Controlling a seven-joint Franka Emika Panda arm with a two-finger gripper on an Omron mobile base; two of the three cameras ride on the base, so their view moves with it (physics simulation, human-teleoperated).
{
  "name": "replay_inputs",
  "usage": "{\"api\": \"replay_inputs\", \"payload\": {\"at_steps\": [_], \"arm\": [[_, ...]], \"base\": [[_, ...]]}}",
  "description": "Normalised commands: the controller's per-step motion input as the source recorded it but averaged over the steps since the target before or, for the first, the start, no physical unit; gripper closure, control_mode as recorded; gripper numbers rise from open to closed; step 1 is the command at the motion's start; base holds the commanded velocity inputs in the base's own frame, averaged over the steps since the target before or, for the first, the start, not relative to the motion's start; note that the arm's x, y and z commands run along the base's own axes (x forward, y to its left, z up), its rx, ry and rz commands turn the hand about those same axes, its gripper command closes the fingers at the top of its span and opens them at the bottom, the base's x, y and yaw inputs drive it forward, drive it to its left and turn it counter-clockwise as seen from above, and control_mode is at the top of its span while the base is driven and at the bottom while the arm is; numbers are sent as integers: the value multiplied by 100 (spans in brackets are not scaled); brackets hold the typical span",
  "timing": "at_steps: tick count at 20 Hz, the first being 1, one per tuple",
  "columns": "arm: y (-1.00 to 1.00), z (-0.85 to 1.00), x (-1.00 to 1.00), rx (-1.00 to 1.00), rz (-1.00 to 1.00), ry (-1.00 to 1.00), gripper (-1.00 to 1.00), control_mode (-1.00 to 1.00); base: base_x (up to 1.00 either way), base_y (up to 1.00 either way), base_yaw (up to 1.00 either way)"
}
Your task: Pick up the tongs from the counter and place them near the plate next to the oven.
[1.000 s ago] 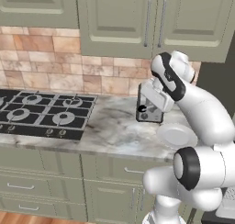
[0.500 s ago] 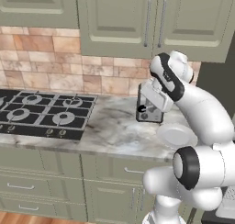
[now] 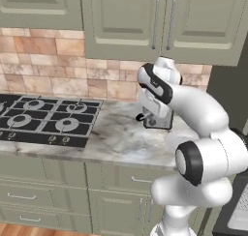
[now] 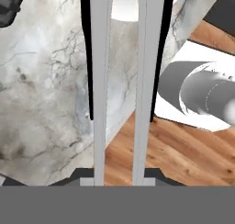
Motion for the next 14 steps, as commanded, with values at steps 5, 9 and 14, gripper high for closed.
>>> {"api": "replay_inputs", "payload": {"at_steps": [5, 9, 14], "arm": [[1, -53, 10, -15, 28, 13, 100, -100], [-12, -47, 3, -1, 29, 13, 100, -100], [-11, -49, 22, 0, 11, 6, 100, -100]], "base": [[0, 0, 0], [0, 0, 0], [0, 0, 0]]}}
